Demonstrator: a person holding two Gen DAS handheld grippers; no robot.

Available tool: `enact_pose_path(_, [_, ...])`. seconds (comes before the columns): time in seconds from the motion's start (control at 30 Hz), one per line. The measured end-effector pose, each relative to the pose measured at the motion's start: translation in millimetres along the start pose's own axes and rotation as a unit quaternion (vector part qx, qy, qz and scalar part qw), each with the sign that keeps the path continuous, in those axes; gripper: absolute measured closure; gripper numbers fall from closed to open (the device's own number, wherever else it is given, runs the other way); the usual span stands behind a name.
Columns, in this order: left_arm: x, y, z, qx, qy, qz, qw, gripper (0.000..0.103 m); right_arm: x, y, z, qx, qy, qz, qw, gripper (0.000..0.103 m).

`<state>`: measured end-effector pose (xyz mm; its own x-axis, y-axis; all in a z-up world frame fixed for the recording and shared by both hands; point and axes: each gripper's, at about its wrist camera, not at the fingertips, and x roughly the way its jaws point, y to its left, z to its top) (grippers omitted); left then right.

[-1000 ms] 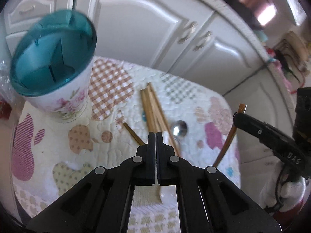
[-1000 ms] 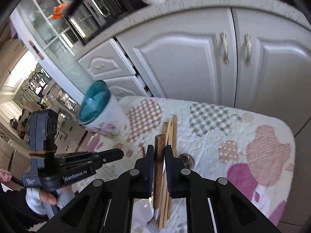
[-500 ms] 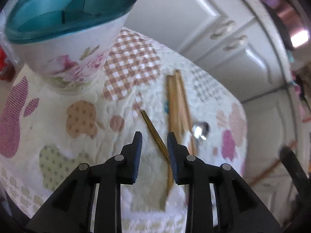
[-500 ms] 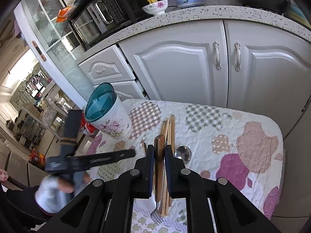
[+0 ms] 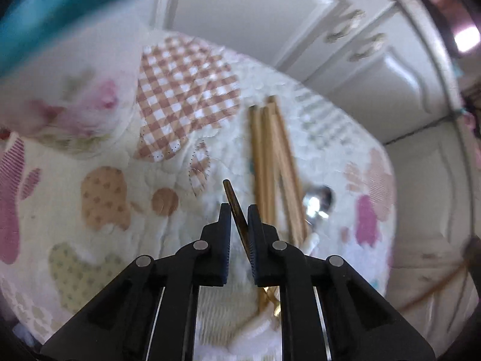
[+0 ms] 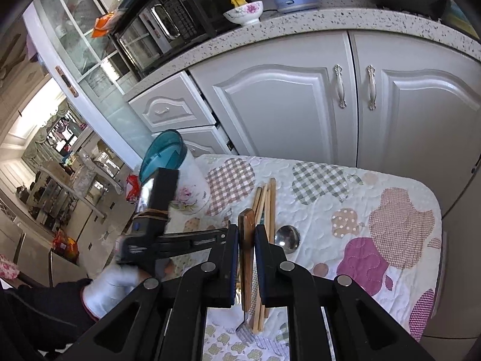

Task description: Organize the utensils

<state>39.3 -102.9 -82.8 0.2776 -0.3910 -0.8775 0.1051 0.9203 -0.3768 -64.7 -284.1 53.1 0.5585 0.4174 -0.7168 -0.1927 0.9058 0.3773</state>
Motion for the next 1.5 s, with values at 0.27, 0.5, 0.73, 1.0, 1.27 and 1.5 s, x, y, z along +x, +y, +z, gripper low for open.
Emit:
enact_pose_path(0.27, [-98, 1, -17, 0.053, -0.06, -0.055, 0.9953, 0.098, -29, 26, -1, -0.024, -0.028, -0.006, 0.999, 0.093])
enact_pose_path(0.5, [-173, 1, -5, 0.069, -0.123, -0.083, 0.9866, 0.098, -47, 59, 24, -0.057, -0.06, -0.001, 0.997, 0.093])
enact_pose_path(0.73, [-236, 12, 24, 0.08, -0.178, -0.068, 0.9784, 0.098, -57, 105, 75, -0.1, -0.101, 0.022, 0.99, 0.093])
enact_pose_path(1.0, [-252, 44, 63, 0.07, -0.205, -0.007, 0.9762, 0.098, -35, 150, 136, -0.129, -0.129, 0.045, 0.982, 0.093])
enact_pose_path(1.27, [-207, 84, 89, 0.039, -0.192, 0.05, 0.9794, 0.098, 32, 171, 175, -0.138, -0.114, 0.035, 0.983, 0.093])
enact_pose_path(1.5, [-163, 100, 94, 0.024, -0.161, 0.07, 0.9841, 0.098, 97, 156, 175, -0.119, -0.062, 0.03, 0.99, 0.093])
